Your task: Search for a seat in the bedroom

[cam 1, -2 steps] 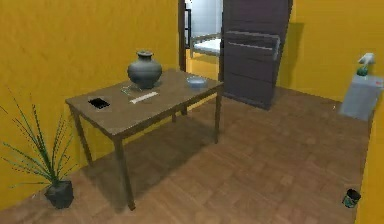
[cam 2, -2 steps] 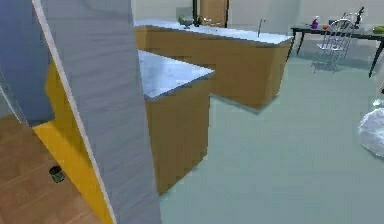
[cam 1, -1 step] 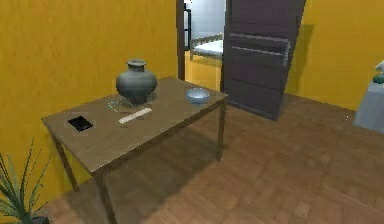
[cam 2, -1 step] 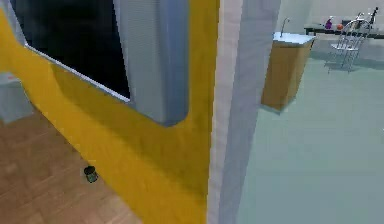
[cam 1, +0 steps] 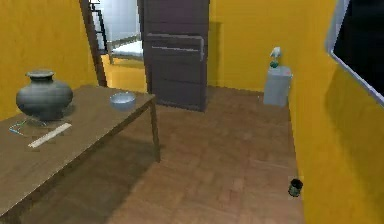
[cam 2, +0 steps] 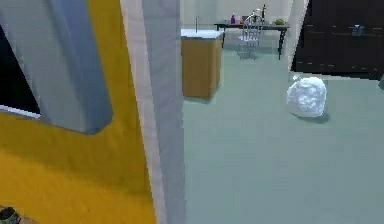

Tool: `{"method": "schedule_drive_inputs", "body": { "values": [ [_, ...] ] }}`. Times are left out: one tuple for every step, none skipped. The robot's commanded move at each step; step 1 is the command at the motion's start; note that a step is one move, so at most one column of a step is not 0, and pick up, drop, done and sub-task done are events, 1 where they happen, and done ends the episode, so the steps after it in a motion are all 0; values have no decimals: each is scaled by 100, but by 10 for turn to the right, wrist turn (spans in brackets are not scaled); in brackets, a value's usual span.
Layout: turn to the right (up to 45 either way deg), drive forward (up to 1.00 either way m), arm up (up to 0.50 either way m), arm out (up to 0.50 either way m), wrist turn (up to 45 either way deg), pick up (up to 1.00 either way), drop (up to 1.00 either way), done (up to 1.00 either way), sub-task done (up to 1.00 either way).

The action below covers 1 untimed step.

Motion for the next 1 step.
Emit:
{"method": "schedule_drive_inputs", "body": {
  "values": [
    [0,100,0,0,0,0,0,0,0]
  ]
}}
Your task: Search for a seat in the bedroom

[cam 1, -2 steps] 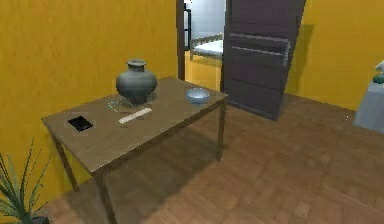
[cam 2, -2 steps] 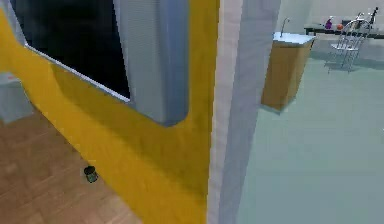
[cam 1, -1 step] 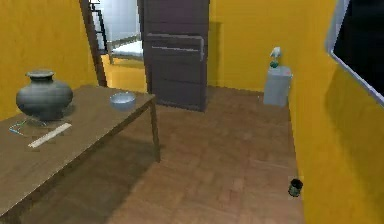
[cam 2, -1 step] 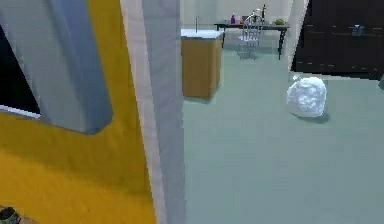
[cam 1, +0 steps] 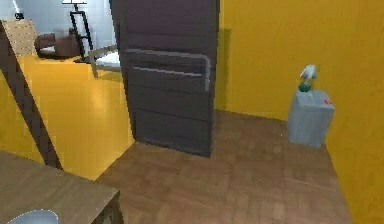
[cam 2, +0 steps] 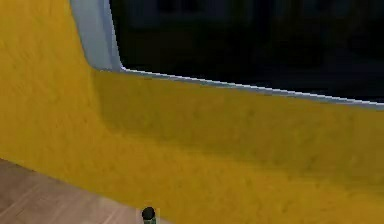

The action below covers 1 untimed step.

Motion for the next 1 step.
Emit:
{"method": "schedule_drive_inputs", "body": {
  "values": [
    [0,65,0,0,0,0,0,0,0]
  ]
}}
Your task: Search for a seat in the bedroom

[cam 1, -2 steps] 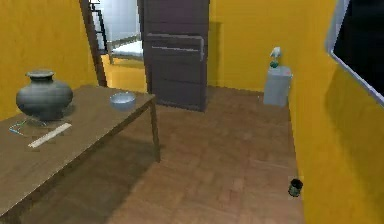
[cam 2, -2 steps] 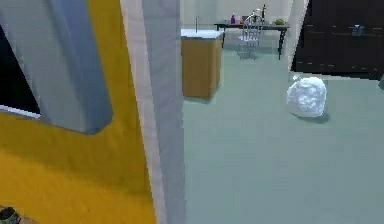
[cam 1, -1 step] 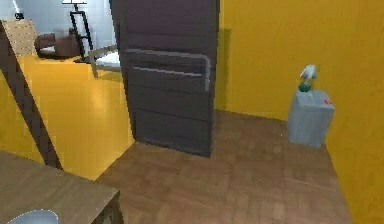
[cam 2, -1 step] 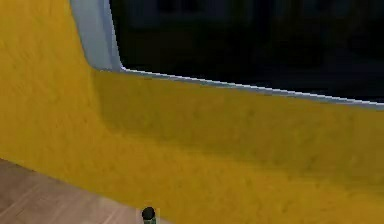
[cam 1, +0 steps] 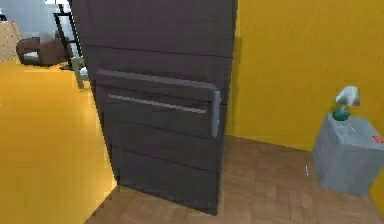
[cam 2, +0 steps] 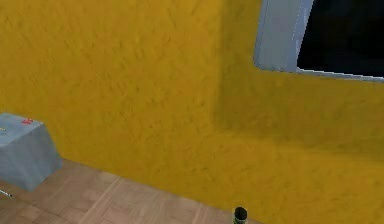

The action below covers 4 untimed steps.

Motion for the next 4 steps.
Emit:
{"method": "schedule_drive_inputs", "body": {
  "values": [
    [180,0,0,0,0,0,0,0,0],
    [0,30,0,0,0,0,0,0,0],
    [-450,0,0,0,0,0,0,0,0],
    [-330,0,0,0,0,0,0,0,0]
  ]
}}
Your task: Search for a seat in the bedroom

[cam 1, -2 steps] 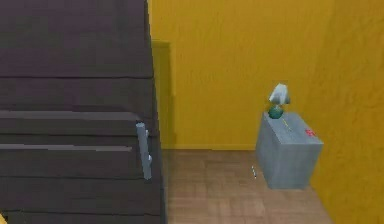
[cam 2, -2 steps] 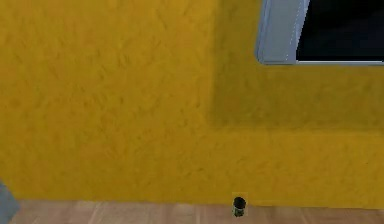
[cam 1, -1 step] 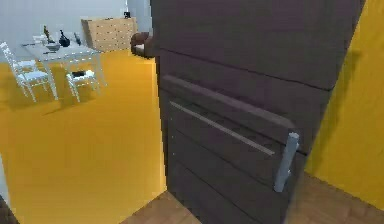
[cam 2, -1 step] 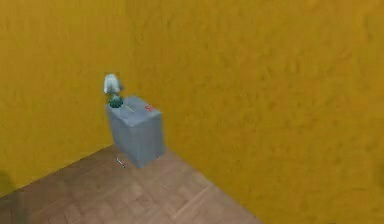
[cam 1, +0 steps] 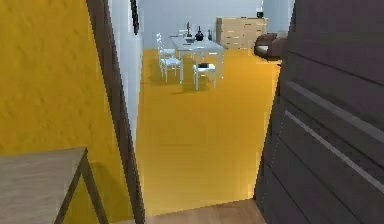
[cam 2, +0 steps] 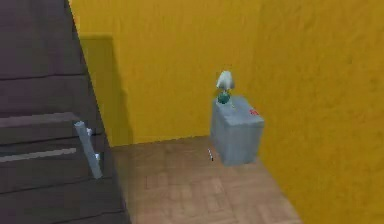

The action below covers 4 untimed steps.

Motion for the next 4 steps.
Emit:
{"method": "schedule_drive_inputs", "body": {
  "values": [
    [0,90,0,0,0,0,0,0,0],
    [-90,0,0,0,0,0,0,0,0],
    [0,100,0,0,0,0,0,0,0],
    [-30,0,0,0,0,0,0,0,0]
  ]
}}
